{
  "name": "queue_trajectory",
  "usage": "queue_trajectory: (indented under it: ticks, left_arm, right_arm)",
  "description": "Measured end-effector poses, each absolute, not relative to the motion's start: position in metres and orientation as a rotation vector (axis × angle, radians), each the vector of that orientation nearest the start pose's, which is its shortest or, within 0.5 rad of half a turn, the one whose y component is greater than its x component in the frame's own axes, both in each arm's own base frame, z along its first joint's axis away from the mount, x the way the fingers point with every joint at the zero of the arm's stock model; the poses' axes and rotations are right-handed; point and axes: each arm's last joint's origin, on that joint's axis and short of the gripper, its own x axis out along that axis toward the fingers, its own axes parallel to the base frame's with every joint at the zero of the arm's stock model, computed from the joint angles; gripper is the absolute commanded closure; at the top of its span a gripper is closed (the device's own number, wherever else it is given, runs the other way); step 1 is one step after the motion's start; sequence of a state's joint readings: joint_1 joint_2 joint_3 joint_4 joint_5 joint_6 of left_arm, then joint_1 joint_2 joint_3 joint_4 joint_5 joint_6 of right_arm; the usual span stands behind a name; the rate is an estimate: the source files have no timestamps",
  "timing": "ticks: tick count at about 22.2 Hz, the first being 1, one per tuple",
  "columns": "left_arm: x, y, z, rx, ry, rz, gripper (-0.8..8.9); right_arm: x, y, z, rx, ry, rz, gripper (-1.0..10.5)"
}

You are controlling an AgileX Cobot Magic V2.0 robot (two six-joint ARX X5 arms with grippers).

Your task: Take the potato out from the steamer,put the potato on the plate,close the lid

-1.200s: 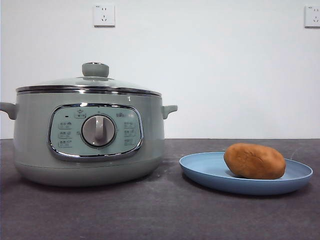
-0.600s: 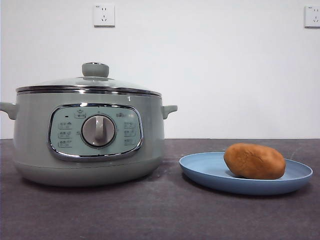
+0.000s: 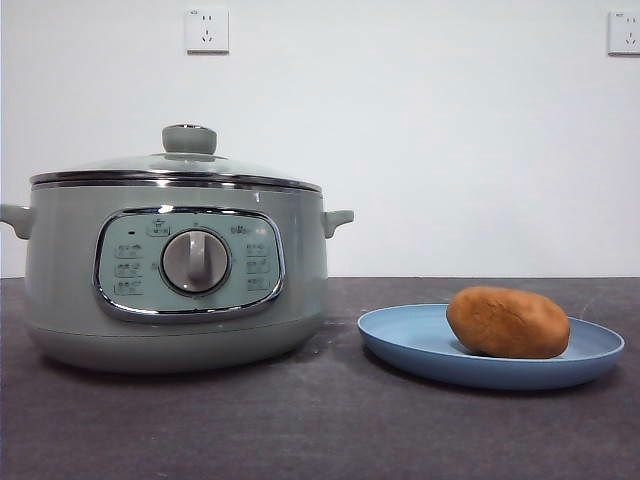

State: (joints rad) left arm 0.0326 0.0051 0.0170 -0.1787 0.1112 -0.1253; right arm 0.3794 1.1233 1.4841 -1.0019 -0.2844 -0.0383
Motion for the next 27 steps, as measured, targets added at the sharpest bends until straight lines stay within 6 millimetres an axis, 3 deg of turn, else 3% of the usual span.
queue_trajectory:
  ticks: [21, 23, 27]
  left_arm:
    - [0.096, 0.0, 0.152, -0.137, 0.172, -0.068, 8.17]
    - [0.096, 0.0, 0.152, -0.137, 0.172, -0.068, 8.17]
    - [0.096, 0.0, 0.152, -0.137, 0.172, -0.068, 8.17]
  right_arm:
    - [0.174, 0.078, 0.427, -0.066, 0.634, 0.653, 9.5]
    - [0.174, 0.071, 0.428, -0.102, 0.62, 0.615, 9.5]
    - [0.161, 0.037, 0.433, -0.116, 0.488, 0.47, 9.5]
